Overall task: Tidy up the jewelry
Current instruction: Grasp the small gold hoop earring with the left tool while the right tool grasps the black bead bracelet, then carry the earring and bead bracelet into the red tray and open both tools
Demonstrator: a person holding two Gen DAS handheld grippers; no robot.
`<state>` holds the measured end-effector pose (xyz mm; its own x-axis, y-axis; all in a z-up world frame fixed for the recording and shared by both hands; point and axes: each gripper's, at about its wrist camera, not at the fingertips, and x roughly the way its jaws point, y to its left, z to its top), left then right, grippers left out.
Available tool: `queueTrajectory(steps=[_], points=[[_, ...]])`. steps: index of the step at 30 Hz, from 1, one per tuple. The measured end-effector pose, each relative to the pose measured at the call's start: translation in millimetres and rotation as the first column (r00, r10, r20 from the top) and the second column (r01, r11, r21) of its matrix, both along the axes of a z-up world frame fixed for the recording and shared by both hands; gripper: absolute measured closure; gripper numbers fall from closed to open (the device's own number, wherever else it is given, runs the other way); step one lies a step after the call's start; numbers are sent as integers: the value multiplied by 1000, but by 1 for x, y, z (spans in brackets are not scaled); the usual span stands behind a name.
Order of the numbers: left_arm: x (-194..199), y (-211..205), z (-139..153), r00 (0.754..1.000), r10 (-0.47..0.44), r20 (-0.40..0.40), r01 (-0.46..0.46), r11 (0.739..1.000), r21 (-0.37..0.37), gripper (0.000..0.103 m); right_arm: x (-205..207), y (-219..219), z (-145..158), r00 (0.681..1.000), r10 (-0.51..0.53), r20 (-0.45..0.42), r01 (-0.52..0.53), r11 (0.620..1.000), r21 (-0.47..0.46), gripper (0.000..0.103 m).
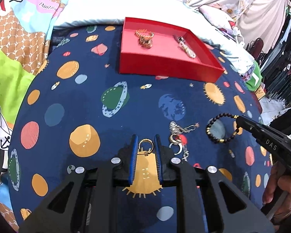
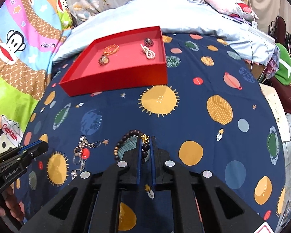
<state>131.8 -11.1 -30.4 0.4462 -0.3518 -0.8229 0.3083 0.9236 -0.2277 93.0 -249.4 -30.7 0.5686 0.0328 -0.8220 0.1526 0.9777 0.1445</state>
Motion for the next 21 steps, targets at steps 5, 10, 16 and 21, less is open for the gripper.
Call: queueTrajectory(steps=[5, 10, 16, 21], points=[[-4, -2, 16, 1000, -11, 22, 11, 1000, -16, 87, -6, 5, 15, 999, 15, 35, -15, 1000, -3, 96], [-7, -4, 30, 999, -22, 39, 24, 999, -34, 87, -10, 7, 32, 997, 28, 71, -28, 1000, -6, 96], [-7, -7, 42, 998, -34, 56, 37, 999, -41, 87, -11, 10, 46, 994, 37, 100, -36, 999, -8, 96], [-1, -12, 57, 996, -47, 79, 50, 998, -44, 87, -6, 11, 62, 989, 54, 135, -54, 999, -4, 96]])
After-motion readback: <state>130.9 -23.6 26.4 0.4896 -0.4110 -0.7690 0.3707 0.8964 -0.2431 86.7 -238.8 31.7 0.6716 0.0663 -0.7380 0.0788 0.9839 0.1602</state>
